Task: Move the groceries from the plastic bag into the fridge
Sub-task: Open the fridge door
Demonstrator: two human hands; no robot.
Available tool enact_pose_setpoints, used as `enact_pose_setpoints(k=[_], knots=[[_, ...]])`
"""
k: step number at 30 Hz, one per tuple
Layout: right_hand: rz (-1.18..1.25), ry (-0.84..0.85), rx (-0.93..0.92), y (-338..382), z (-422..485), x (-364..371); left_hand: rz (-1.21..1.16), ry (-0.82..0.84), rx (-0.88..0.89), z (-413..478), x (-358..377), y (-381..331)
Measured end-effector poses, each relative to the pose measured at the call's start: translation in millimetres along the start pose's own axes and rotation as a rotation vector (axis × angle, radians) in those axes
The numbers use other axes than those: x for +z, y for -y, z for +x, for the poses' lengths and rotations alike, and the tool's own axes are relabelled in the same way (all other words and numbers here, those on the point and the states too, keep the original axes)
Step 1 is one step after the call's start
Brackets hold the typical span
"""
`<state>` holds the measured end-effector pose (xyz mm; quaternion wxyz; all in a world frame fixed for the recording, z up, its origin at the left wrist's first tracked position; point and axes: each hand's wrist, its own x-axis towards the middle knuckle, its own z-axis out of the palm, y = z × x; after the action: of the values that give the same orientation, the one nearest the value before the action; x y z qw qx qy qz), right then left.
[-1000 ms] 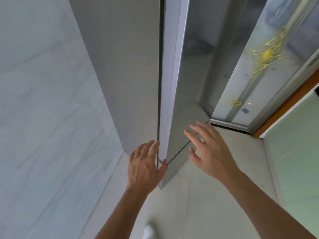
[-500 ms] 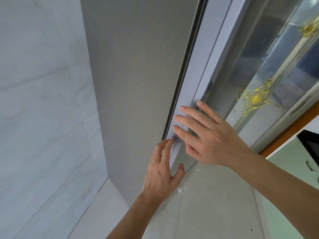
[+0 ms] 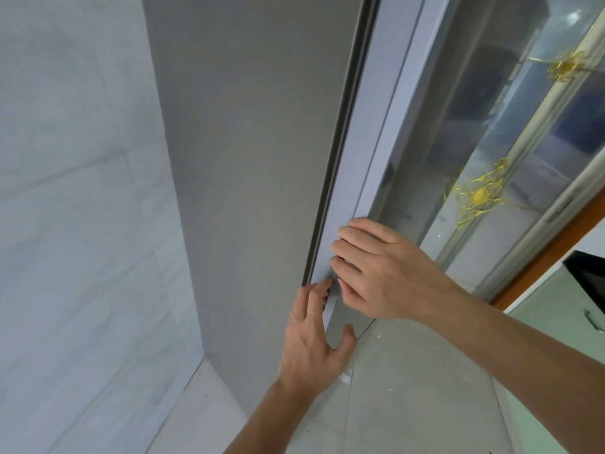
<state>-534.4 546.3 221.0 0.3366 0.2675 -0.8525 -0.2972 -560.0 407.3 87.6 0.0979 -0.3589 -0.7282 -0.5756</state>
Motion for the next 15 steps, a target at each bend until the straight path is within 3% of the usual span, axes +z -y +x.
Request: enact_pose_setpoints(k=[7, 15], knots=[[-0.002, -0.144, 0.01, 3.6, -8.4, -3.0, -0.024, 0.103, 0.082, -9.2, 3.4, -7.7], [-0.104, -0.005, 0.109, 12.3, -74.8, -45.9, -0.058, 0.364, 0.225, -20.8, 17.3, -4.3]])
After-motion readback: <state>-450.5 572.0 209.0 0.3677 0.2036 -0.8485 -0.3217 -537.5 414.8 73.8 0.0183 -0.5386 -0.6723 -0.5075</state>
